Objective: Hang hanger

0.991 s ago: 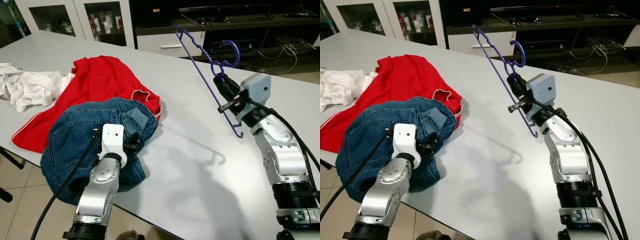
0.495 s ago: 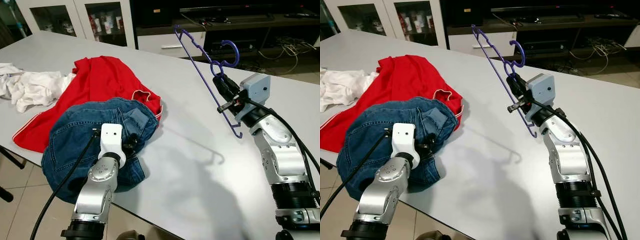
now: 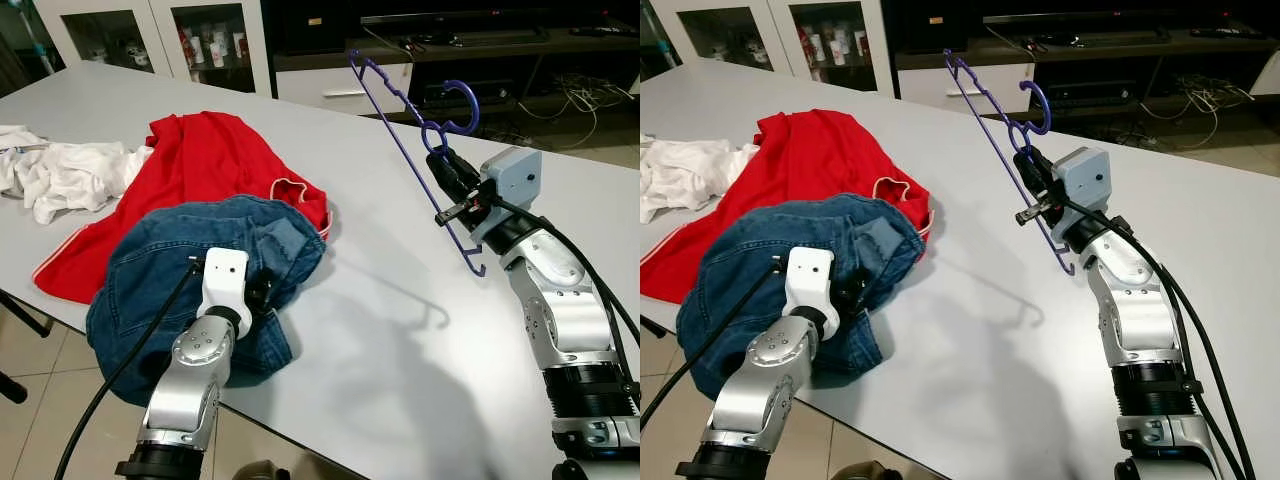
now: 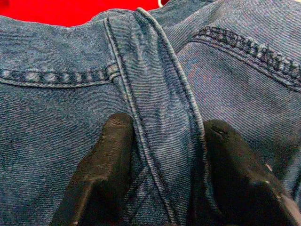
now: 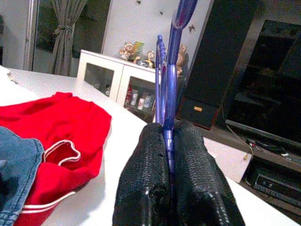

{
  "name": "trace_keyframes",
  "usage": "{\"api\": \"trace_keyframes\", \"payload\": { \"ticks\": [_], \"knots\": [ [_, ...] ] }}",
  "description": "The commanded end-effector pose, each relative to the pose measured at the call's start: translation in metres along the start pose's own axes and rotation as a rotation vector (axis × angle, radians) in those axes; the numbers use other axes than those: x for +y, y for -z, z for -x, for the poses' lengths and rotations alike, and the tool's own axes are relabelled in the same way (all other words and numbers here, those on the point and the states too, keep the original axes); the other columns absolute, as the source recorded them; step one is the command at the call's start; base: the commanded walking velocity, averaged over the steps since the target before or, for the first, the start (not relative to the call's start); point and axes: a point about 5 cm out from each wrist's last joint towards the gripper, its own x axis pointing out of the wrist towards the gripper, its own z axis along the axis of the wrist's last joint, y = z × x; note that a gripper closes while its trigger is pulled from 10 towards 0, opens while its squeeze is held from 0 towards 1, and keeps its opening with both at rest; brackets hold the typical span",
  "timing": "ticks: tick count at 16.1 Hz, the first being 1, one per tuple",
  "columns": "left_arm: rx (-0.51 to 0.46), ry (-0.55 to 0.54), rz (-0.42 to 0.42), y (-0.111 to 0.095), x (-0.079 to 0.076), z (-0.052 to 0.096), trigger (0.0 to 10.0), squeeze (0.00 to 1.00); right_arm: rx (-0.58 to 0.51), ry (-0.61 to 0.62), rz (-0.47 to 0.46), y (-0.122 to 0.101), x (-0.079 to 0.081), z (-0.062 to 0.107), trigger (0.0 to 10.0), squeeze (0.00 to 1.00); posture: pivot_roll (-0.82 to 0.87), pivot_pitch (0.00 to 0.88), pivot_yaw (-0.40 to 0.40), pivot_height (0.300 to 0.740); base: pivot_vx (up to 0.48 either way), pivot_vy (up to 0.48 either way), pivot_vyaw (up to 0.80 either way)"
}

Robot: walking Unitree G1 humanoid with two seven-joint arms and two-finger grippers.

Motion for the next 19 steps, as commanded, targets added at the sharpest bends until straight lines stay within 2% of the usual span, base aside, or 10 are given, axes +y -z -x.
{"api": "trace_keyframes", "payload": {
  "ticks": [1,5,7,8,11,12,15,17,19],
  "knots": [
    [0.034,0.059,-0.009,0.007,-0.008,0.0,0.0,0.0,-0.023,0.016,0.017,-0.006,-0.003,0.001,10.0,0.0,-0.05,0.0,0.051,0.74,0.0,0.0,0.0],
    [-0.048,0.112,-0.104,-0.006,-0.001,-0.002,0.0,0.0,-0.017,0.024,0.038,-0.007,-0.01,0.007,10.0,0.0,-0.06,0.0,0.058,0.74,0.0,0.0,0.0],
    [-0.138,0.121,-0.148,-0.025,0.01,-0.006,0.0,0.0,-0.009,0.025,0.067,-0.01,-0.019,0.012,10.0,0.0,-0.06,0.0,0.059,0.74,0.0,0.0,0.0],
    [-0.191,0.119,-0.182,-0.038,0.017,-0.008,0.0,0.0,-0.008,0.006,0.092,-0.014,-0.024,0.015,10.0,0.0,-0.06,0.0,0.059,0.74,0.0,0.0,0.0],
    [-0.248,0.116,-0.204,-0.053,0.025,-0.009,0.0,0.0,0.005,-0.049,0.126,-0.018,-0.031,0.021,10.0,0.0,-0.07,0.0,0.06,0.74,0.0,0.0,0.0],
    [-0.271,0.114,-0.221,-0.059,0.031,-0.01,0.0,0.0,0.006,-0.11,0.145,-0.022,-0.031,0.024,10.0,0.0,-0.07,0.0,0.06,0.74,0.0,0.0,0.0],
    [-0.347,0.189,-0.279,-0.072,0.035,-0.009,0.0,0.0,0.017,-0.346,0.199,-0.025,-0.011,0.03,10.0,0.0,-0.07,0.0,0.063,0.74,0.0,0.0,0.0],
    [-0.389,0.248,-0.347,-0.08,0.034,-0.007,0.0,0.0,0.095,-0.541,0.252,-0.013,0.012,0.039,10.0,0.0,-0.07,0.0,0.066,0.74,0.0,0.0,0.0],
    [-0.383,0.242,-0.37,-0.083,0.039,-0.007,0.0,0.0,0.141,-0.611,0.247,-0.006,0.019,0.045,10.0,0.0,-0.07,0.0,0.069,0.74,0.0,0.0,0.0]
  ]
}}
